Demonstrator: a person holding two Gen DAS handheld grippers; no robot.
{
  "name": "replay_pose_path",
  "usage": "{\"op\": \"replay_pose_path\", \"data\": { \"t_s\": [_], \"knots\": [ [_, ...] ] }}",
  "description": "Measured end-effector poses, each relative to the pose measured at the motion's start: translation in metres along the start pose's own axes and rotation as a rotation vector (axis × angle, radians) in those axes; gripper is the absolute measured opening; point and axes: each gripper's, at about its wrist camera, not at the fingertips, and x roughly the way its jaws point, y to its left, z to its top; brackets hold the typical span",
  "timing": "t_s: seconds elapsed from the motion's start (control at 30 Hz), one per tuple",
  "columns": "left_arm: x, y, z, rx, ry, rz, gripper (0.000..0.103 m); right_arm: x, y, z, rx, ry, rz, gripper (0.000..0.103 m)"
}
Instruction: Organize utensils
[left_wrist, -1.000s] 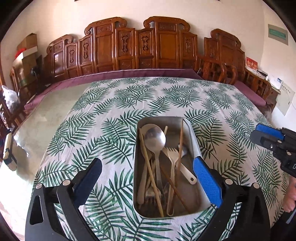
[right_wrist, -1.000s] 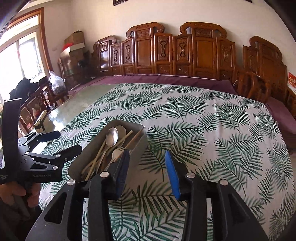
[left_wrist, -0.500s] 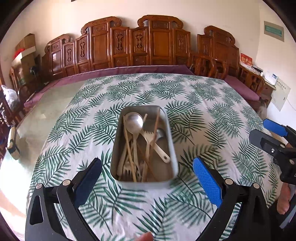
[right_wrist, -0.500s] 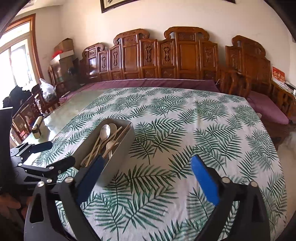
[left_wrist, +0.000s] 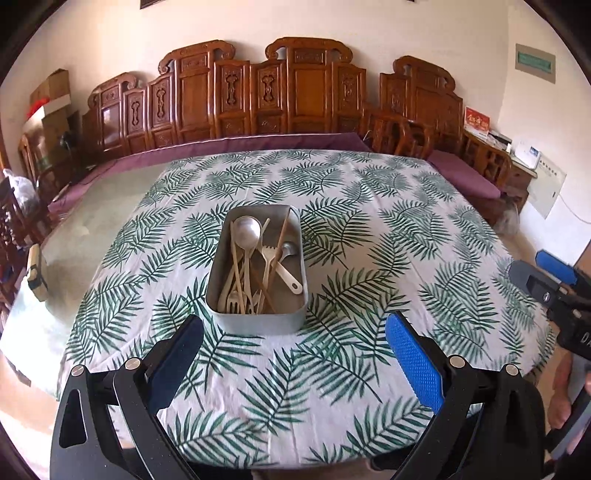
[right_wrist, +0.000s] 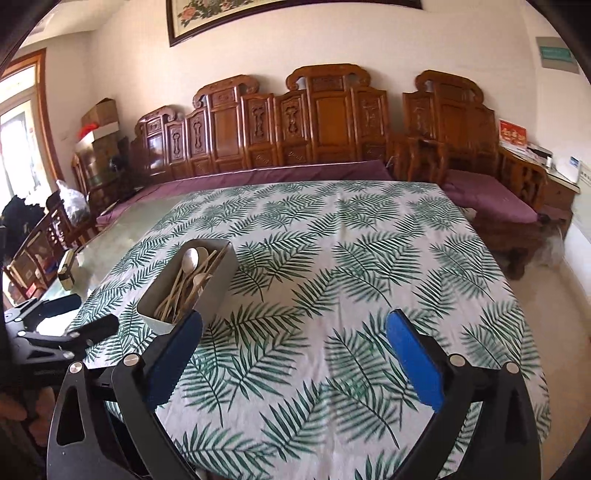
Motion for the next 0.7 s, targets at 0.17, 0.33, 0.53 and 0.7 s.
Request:
{"op": "replay_pose_path", "data": {
  "t_s": [0.17, 0.33, 0.53, 0.7],
  "knots": [
    [-0.021, -0.003, 0.000, 0.007, -0.021, 0.017, 0.095, -0.019, -0.001, -0.008, 0.002, -0.017, -0.011, 0.100],
    [-0.044, -0.008, 0.003, 0.015, -0.053, 0.027, 0.095, -0.043, 0.003, -0.009, 0.002, -0.047, -0.006, 0.100],
    [-0.072, -0.013, 0.006, 0.017, -0.100, 0.020, 0.095, -0.076, 0.011, -0.003, -0.011, -0.099, 0.000, 0.100],
    [-0.094, -0.018, 0.011, 0.020, -0.137, 0.016, 0.095, -0.095, 0.015, 0.001, -0.021, -0.124, 0.000, 0.100]
  ]
}}
